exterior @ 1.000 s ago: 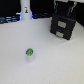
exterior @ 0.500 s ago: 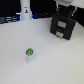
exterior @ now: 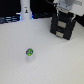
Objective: Open the kcup holder, insert the kcup into the holder, and close the kcup holder
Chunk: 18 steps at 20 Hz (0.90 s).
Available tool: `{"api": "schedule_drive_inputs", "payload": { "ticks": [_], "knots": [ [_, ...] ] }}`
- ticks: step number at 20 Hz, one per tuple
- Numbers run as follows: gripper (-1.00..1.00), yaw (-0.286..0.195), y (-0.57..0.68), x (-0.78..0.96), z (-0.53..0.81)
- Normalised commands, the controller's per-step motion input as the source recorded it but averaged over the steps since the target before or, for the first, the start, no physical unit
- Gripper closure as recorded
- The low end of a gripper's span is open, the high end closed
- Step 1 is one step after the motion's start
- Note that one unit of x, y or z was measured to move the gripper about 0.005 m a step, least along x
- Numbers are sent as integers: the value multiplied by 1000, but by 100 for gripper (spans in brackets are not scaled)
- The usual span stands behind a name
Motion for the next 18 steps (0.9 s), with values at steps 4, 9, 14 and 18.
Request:
{"api": "schedule_drive_inputs", "payload": {
  "ticks": [4, 9, 14, 18],
  "knots": [
    [-100, -8, 70, -415, -437],
    [-100, 14, 58, -329, -348],
    [100, -10, 9, -79, -33],
    [100, -11, -14, 16, -3]
  ]
}}
